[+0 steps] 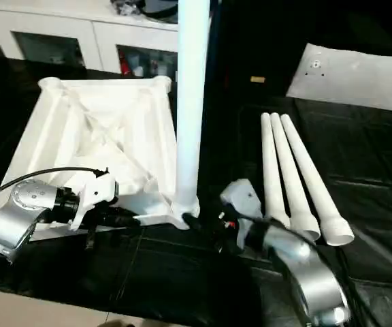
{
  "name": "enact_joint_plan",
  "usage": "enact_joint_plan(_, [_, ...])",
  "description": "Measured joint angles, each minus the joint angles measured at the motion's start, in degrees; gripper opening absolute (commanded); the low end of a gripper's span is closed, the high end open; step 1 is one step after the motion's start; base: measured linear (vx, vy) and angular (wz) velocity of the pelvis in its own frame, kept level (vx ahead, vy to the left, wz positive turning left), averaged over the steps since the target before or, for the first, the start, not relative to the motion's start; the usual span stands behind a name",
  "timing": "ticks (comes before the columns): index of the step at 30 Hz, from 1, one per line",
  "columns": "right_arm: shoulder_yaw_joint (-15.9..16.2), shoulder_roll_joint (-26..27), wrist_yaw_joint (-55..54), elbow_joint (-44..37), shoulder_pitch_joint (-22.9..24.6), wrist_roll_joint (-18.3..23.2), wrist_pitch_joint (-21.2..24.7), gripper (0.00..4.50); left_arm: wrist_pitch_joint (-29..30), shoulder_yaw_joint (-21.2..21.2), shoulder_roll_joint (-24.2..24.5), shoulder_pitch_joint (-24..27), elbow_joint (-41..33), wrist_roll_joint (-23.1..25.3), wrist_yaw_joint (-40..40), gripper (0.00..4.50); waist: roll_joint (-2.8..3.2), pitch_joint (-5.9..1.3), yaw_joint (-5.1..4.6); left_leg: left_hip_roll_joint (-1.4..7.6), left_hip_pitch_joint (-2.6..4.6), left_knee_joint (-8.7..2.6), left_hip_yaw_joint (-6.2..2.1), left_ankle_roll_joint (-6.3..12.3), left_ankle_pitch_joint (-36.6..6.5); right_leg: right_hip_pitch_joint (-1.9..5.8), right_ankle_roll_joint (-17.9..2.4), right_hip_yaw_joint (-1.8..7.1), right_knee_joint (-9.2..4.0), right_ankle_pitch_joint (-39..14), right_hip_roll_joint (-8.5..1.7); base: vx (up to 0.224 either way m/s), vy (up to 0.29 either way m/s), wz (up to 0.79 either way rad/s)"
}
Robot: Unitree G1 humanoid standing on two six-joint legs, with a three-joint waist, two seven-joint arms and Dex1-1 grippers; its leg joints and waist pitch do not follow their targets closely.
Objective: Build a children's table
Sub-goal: Rotate leg to tighten
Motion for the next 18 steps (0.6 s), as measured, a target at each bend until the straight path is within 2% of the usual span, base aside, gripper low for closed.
enact_joint_plan(3, [1.01,-0.7,5.41,2.06,-2.08,1.27,-0.26,4.5,-0.87,-0.71,0.27,0.01,-0.4,0.0,-1.57,0.01,-0.11,0.03,0.54,0.02,-0.04,0.0,0.05,0.07,0.04,0.0,0.0,-0.06,-0.01,0.0,-0.04,0.0,0.0,0.0])
enact_joint_plan(4, [1.08,-0.7,6.37,2.34,-2.18,1.82,-0.38,4.31,-1.0,-0.9,0.25,0.01,-0.53,0.0,-1.86,0.01,-0.11,0.03,0.8,0.02,-0.04,0.0,0.08,0.1,0.05,0.0,0.0,-0.05,0.0,0.0,-0.05,0.0,0.0,0.0])
enact_joint_plan(5, [1.22,-0.71,7.45,2.8,-2.47,2.08,-0.46,4.31,-1.13,-0.98,0.26,0.01,-0.57,0.0,-2.21,0.01,-0.11,0.03,0.94,0.02,-0.04,0.02,0.09,0.11,0.06,0.0,0.0,-0.05,0.0,0.0,-0.06,0.0,0.0,0.0])
enact_joint_plan(12, [3.68,-0.87,16.92,12.28,-8.61,2.59,-2.89,3.58,-2.14,-1.76,0.3,-0.04,-0.59,0.15,-5.24,0.0,-0.12,0.03,1.74,0.04,-0.02,0.11,0.11,0.14,0.11,0.0,-0.01,-0.08,0.18,0.02,-0.1,0.0,0.0,0.0])
enact_joint_plan(15, [4.32,-1.07,18.85,13.62,-9.53,2.59,-2.94,3.44,-2.36,-1.94,0.47,-0.04,-0.59,0.15,-5.89,0.0,-0.12,0.03,1.79,0.04,-0.02,0.15,0.12,0.15,0.12,-0.01,-0.01,-0.08,0.24,0.02,-0.1,0.0,0.0,0.0])
enact_joint_plan(18, [4.58,-1.38,20.62,15.44,-10.45,2.58,-3.19,3.06,-2.4,-1.98,0.62,-0.09,-0.51,0.22,-6.25,0.0,-0.13,0.03,1.77,0.05,-0.03,0.23,0.13,0.16,0.12,-0.01,-0.01,-0.07,0.3,0.02,-0.1,0.0,0.0,0.0])
